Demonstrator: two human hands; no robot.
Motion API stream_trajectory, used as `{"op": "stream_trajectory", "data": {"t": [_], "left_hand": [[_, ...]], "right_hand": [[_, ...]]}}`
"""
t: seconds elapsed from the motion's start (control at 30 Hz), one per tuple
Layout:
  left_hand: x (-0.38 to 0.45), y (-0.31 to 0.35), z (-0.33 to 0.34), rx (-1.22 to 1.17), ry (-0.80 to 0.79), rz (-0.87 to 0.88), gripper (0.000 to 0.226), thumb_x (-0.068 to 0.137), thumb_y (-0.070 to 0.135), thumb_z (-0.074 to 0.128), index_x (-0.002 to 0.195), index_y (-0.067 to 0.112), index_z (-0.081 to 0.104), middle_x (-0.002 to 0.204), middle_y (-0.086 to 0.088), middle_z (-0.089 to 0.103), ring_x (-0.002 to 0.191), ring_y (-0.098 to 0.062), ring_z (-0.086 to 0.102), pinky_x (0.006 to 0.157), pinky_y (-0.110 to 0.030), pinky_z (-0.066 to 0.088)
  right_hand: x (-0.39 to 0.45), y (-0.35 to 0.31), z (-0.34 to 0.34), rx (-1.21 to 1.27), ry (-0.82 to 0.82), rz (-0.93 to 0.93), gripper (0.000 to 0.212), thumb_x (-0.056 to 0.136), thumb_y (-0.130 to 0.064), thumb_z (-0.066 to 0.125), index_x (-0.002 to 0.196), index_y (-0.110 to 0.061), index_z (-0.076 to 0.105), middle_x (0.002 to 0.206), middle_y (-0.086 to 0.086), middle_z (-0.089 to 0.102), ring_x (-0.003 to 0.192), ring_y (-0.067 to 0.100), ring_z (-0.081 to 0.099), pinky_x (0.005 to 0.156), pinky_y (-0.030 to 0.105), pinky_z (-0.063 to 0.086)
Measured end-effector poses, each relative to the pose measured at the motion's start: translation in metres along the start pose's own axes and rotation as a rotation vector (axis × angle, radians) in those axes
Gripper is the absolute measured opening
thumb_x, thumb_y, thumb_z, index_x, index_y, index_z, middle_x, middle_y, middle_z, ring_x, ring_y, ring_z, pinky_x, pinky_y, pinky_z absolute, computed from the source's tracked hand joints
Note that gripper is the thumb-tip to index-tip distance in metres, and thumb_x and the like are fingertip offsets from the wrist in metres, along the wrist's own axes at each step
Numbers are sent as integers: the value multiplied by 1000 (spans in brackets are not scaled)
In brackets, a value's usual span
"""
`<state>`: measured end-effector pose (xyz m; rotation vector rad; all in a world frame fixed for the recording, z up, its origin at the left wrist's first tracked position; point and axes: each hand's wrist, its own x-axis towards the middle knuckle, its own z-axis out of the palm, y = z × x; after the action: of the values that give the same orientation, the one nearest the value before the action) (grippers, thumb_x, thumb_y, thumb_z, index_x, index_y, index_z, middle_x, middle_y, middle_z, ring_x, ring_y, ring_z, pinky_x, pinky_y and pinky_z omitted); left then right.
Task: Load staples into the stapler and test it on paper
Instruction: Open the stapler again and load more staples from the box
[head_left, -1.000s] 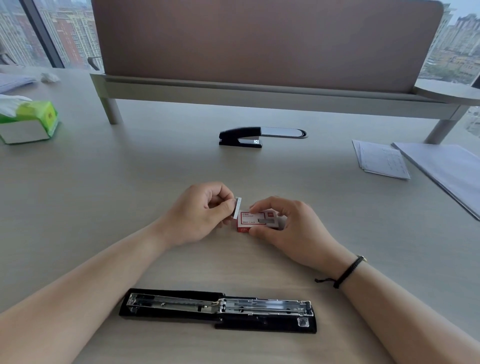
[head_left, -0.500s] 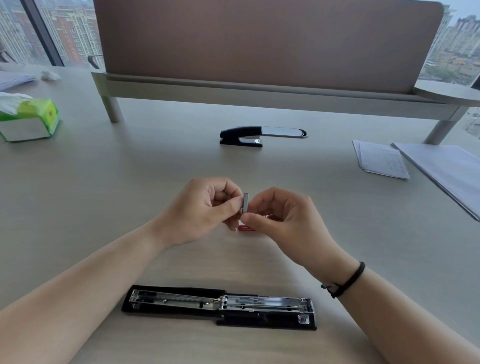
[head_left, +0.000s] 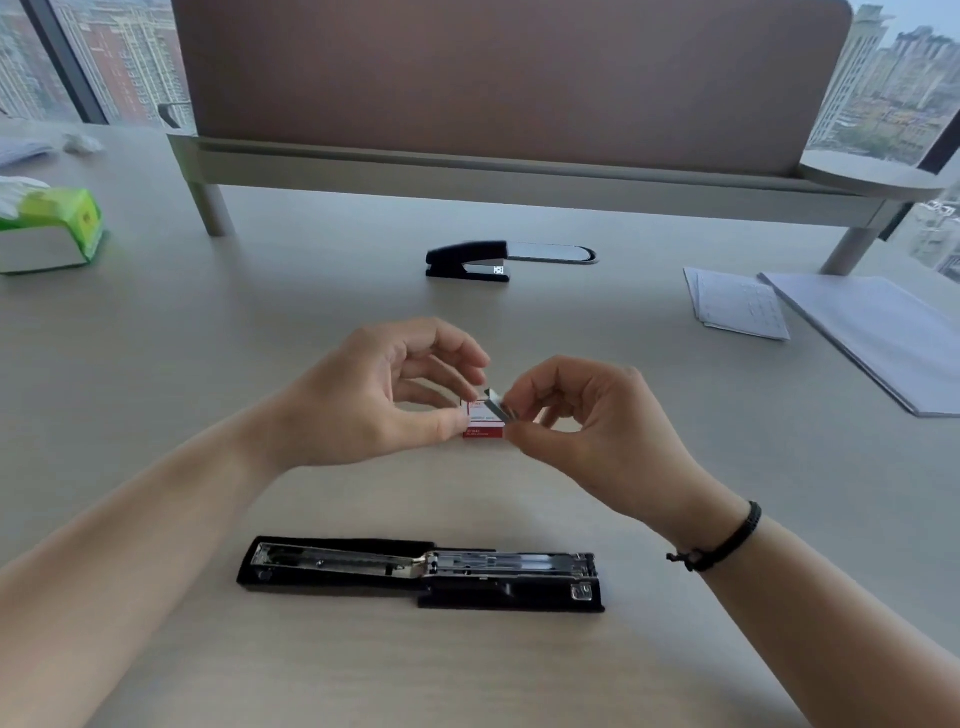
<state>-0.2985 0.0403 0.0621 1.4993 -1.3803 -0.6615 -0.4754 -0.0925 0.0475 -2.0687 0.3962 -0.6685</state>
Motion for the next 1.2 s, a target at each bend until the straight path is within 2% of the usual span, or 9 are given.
{"op": "stream_trajectory", "data": {"t": [0.1,0.23,0.37,0.53,0.63,0.73,0.83,0.93,1.2], "left_hand": [[-8,15,13,80,-9,38,29,75,2,81,100,8,66,95,-8,73,90,-23,73,86,-41,59],[-24,20,36,176,-21,60,13,78,8,81,85,13,72,85,-1,75,83,-17,74,84,-34,59],[-39,16,52,316,-21,102,12,78,19,81,83,23,72,84,9,74,85,-12,70,79,-30,57],[-54,16,62,346,-12,73,11,77,24,80,85,26,72,85,9,75,90,-8,69,73,-11,50],[-59,14,66,315,-7,46,10,78,22,81,83,26,72,85,7,76,90,-6,71,68,-12,51],[-60,14,67,351,-4,87,10,77,19,81,80,24,73,83,11,75,85,-2,71,74,-23,55],[-60,15,67,373,-5,105,8,77,20,80,81,23,74,82,13,75,83,-1,70,75,-26,56],[-59,13,67,378,-26,116,6,78,20,79,80,24,75,84,13,75,82,-3,71,74,-29,57],[-60,10,68,430,-84,165,5,81,18,78,84,21,80,90,13,73,83,4,69,73,-12,51]], "right_hand": [[-16,-4,-9,-66,-38,-41,23,75,-7,81,78,-29,73,79,-7,75,73,10,65,75,29,55],[-44,-4,-18,-108,-93,-51,23,75,-7,81,79,-29,74,80,-8,74,78,13,64,77,22,51],[-64,-2,-22,-131,-125,-37,24,74,-10,81,78,-32,75,82,-8,73,82,14,65,76,22,50],[-78,1,-18,-101,-145,-4,20,74,-11,81,79,-29,75,84,-7,73,84,15,65,76,23,50],[-80,1,-15,-95,-158,-12,21,74,-11,81,78,-30,75,84,-9,73,82,14,65,76,25,51],[-81,2,-15,-81,-160,-18,21,73,-10,82,77,-30,75,83,-10,73,80,12,66,76,22,50],[-81,1,-15,-94,-156,-15,21,73,-9,83,76,-28,76,83,-12,73,80,10,66,76,19,49],[-81,2,-14,-100,-151,-2,18,73,-9,84,75,-25,76,84,-13,73,81,10,67,76,22,51],[-82,3,-17,-118,-155,25,14,73,-15,85,75,-26,77,87,-13,74,85,12,70,77,23,52]]}}
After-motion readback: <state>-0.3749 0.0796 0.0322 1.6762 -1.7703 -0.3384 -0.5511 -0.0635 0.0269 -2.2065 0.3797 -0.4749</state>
